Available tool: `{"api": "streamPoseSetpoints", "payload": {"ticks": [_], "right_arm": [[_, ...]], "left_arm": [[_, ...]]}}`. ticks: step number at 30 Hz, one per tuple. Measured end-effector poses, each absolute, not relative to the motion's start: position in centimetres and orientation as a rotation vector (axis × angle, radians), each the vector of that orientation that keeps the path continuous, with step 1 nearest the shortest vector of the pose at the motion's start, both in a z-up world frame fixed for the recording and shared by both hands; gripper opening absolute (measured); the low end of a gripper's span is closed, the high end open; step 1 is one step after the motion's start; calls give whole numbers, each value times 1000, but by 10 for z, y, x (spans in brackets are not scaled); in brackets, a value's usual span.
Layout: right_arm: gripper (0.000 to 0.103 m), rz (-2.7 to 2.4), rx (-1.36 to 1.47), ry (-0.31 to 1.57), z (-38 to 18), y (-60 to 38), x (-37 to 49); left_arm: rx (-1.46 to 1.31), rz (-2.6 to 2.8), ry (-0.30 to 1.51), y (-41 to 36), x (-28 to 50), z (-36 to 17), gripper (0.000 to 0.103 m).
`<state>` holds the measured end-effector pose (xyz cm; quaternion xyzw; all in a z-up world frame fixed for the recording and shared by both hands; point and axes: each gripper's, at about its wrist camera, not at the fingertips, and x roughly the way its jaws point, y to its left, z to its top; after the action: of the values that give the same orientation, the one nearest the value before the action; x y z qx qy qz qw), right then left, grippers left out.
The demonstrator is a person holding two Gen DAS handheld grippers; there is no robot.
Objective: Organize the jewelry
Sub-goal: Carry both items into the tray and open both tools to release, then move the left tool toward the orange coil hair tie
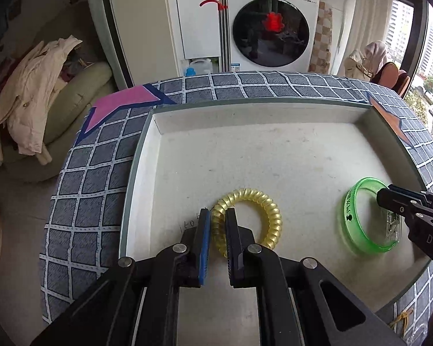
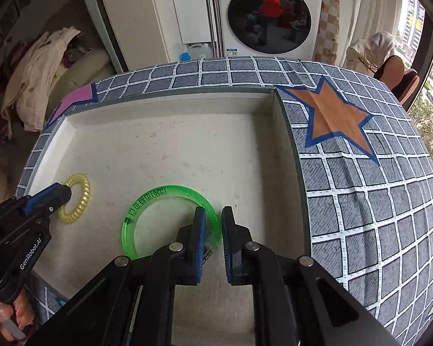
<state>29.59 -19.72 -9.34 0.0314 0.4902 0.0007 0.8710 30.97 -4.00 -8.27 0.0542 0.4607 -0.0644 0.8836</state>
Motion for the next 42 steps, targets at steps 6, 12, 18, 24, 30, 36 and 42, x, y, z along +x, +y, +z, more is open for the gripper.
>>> {"api": "streamPoseSetpoints", "payload": {"ticks": [6,12,18,24,30,36,42], "right_arm": [[50,26,84,1013,-87,-196,289],[58,30,140,939,-62,-204,271],[63,20,195,889,-42,-215,249],[74,13,237,864,-31,-223,228],[81,23,253,853,-28,-226,203],[103,54,246,787,-23,-223,165],[103,110,257,750,-22,-215,135]], "left_arm": [[87,-108,962,-35,307,-79,30],[78,-115,919,-34,299,-69,30],[62,-123,917,-35,298,-66,30],[58,-117,877,-36,284,-55,103],[65,-139,827,-35,263,-37,103],[17,-157,829,-17,231,-27,103],[14,-179,847,-6,186,-30,103]]}}
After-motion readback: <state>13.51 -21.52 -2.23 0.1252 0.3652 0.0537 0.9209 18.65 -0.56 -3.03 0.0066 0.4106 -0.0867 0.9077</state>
